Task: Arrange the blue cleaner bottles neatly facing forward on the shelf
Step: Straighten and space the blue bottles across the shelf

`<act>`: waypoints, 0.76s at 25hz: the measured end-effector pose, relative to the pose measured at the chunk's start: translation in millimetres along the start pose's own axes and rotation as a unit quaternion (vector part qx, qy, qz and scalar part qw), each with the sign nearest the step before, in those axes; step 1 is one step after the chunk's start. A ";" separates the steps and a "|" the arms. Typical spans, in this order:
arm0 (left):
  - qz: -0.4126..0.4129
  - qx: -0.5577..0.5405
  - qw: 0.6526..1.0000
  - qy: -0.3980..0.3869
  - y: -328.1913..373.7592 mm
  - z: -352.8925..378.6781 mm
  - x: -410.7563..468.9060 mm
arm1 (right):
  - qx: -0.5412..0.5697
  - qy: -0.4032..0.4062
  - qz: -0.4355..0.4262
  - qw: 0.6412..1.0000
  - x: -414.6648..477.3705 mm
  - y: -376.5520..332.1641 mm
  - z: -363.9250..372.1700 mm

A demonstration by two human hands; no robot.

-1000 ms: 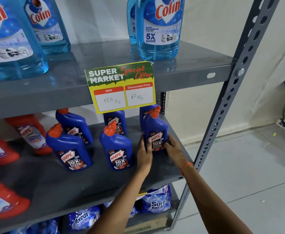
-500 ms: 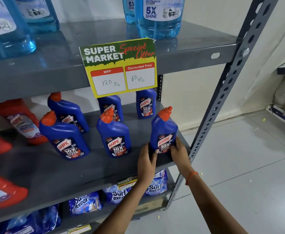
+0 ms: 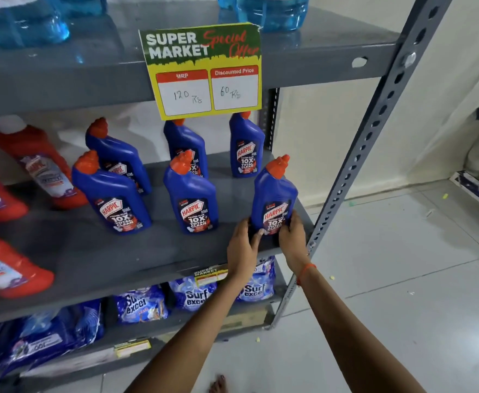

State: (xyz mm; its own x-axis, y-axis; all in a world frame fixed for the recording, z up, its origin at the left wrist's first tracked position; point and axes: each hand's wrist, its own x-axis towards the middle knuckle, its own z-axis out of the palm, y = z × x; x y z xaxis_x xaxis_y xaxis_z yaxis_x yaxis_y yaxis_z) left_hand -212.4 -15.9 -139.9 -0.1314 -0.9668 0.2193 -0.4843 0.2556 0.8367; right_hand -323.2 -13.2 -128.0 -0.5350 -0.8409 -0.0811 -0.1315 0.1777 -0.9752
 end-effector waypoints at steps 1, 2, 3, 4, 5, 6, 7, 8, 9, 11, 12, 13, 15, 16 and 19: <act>-0.002 0.000 1.000 0.004 1.0 -0.2 1.0 | -0.002 -0.003 0.003 1.000 1.6 -0.8 -0.5; -0.007 0.001 1.000 0.003 2.2 -0.5 1.9 | -0.007 -0.010 0.005 1.000 1.9 -1.8 -2.1; -0.010 0.002 1.000 0.000 3.2 -0.4 1.9 | -0.013 -0.017 0.007 1.000 1.7 -2.5 -3.2; -0.009 0.006 1.000 -0.001 4.7 -0.7 1.4 | -0.012 -0.019 0.009 1.000 0.7 -4.5 -3.6; -0.004 0.008 1.000 0.006 5.3 -1.1 -1.2 | 0.004 -0.007 0.015 1.000 -2.4 -7.1 -3.0; 0.001 0.009 1.000 0.018 6.3 -3.0 -6.5 | 0.038 0.021 0.015 0.999 -9.9 -10.8 -1.0; 0.008 0.005 0.999 0.032 7.4 -7.0 -12.3 | 0.079 0.071 0.012 0.994 -19.3 -14.5 3.0; 0.018 0.001 0.999 0.044 9.1 -13.3 -18.2 | 0.114 0.128 0.003 0.985 -31.8 -20.1 7.9; 0.034 0.001 0.998 0.061 10.5 -22.0 -23.3 | 0.138 0.171 -0.012 0.975 -44.4 -23.8 16.3; 0.074 0.014 0.988 0.137 13.9 -45.3 -27.6 | 0.191 0.167 -0.051 0.966 -72.3 -33.0 36.5; 0.081 0.031 0.978 0.192 12.8 -57.1 -25.9 | 0.196 0.126 -0.077 0.969 -84.2 -39.5 48.3; 0.070 0.054 0.965 0.247 8.9 -69.8 -22.1 | 0.185 0.077 -0.101 0.974 -90.4 -42.8 61.2; 0.011 0.084 0.948 0.308 -9.8 -96.5 -11.3 | 0.130 -0.010 -0.121 0.984 -88.6 -55.3 83.9; -0.020 0.086 0.952 0.293 -23.3 -108.2 -4.3 | 0.086 -0.034 -0.122 0.988 -80.5 -57.0 96.0; -0.073 0.037 0.993 0.080 -60.4 -134.1 20.8 | -0.017 -0.109 -0.068 0.992 -54.6 -54.7 115.5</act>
State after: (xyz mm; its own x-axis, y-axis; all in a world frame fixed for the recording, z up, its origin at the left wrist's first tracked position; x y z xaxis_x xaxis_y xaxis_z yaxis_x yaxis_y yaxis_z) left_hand -69.9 -52.0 -118.6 0.0808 -0.9802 0.1809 -0.5507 0.1074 0.8277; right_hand -190.5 -36.1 -94.0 -0.3183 -0.9480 0.0037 -0.2195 0.0699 -0.9731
